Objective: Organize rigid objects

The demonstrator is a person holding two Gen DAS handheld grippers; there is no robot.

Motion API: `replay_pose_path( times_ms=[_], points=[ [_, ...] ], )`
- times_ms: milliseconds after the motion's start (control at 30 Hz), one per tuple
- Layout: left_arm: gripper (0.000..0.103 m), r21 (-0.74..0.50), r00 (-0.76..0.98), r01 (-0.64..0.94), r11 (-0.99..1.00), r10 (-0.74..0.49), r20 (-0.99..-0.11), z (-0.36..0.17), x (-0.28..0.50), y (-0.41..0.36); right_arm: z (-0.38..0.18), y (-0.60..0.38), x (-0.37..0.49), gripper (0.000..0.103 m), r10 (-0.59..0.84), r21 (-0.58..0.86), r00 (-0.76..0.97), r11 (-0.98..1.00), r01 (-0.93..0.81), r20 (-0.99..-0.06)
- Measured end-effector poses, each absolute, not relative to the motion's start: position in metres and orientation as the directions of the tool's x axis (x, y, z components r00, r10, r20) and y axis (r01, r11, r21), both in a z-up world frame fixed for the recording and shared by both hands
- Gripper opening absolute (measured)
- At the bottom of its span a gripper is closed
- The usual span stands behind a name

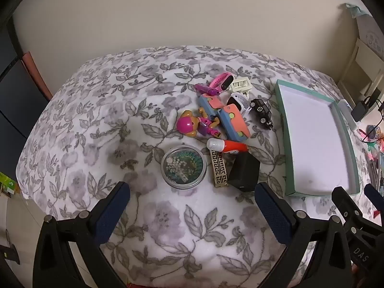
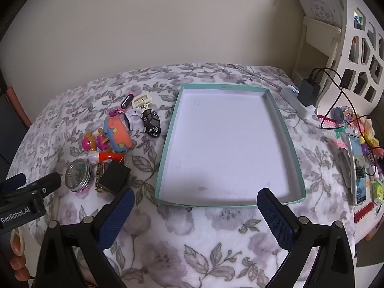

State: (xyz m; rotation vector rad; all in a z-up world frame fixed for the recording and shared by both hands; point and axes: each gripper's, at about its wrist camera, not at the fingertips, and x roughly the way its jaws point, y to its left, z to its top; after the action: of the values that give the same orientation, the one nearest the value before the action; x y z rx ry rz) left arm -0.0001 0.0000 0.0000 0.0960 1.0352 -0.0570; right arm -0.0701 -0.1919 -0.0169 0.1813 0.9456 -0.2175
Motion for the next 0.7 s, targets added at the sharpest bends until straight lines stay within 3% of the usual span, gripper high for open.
replay_pose_path(
  times_ms=[700],
  points=[
    [0.103, 0.048, 0.512, 0.097, 0.994, -0.009, -0.859, 0.0016, -0.0008, -0.0004, -0.0196, -0.1903, -0.0686, 0.103, -0.111, 0.048, 0.559, 0.964, 0.263, -0.822]
  ],
)
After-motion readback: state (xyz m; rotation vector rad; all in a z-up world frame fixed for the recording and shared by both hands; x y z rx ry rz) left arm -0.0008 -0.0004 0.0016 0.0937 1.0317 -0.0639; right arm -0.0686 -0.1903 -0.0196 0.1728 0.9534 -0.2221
